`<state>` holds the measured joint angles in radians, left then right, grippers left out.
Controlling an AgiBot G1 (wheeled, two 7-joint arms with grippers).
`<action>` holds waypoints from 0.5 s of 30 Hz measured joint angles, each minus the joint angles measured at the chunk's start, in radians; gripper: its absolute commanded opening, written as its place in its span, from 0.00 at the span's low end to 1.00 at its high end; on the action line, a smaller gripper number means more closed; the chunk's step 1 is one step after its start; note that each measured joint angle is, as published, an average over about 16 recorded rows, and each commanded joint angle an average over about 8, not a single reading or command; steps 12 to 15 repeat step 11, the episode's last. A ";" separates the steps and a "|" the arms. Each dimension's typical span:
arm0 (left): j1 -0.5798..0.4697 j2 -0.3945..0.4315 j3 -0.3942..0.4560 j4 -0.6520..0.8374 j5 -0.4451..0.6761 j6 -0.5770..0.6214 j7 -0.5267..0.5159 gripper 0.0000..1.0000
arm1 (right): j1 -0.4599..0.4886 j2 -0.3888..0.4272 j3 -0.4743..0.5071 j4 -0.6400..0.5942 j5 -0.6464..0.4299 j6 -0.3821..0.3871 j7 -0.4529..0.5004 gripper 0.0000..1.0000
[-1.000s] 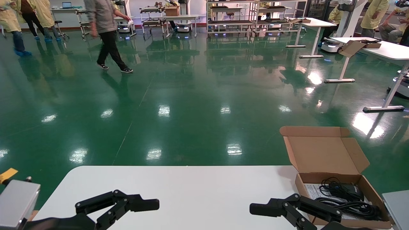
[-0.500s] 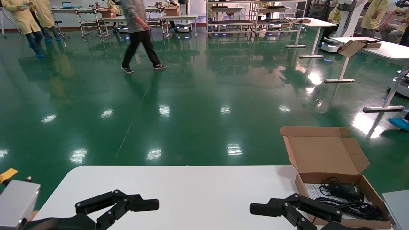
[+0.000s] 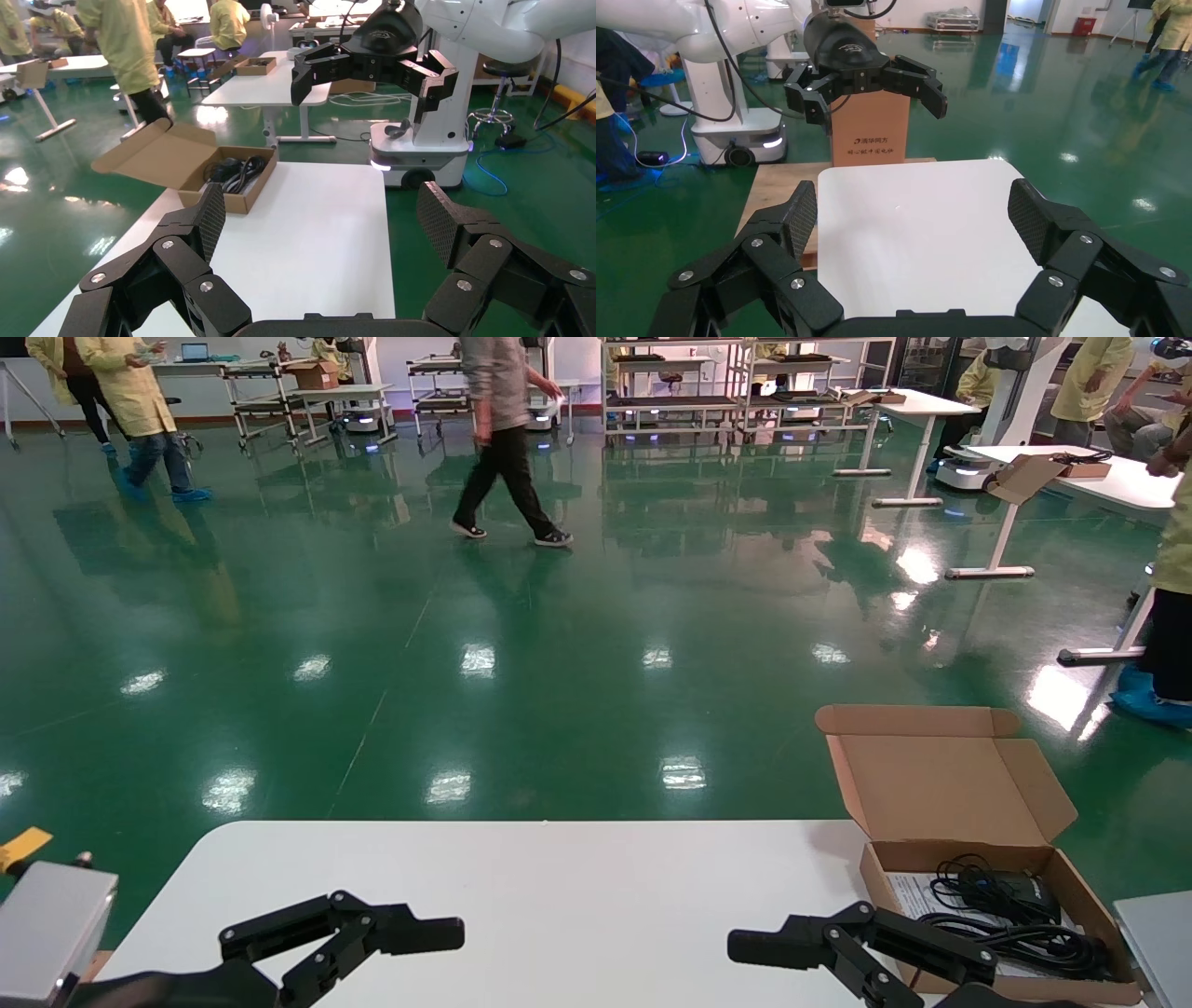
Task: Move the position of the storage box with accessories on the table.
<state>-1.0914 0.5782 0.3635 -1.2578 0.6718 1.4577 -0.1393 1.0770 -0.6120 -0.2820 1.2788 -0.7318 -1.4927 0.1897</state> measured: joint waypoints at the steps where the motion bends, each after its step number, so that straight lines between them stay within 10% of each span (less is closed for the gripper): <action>1: 0.000 0.000 0.000 0.000 0.000 0.000 0.000 1.00 | 0.000 0.000 0.000 0.000 0.000 0.000 0.000 1.00; 15: 0.000 0.000 0.000 0.000 0.000 0.000 0.000 1.00 | 0.000 0.000 0.000 0.000 0.000 0.000 0.000 1.00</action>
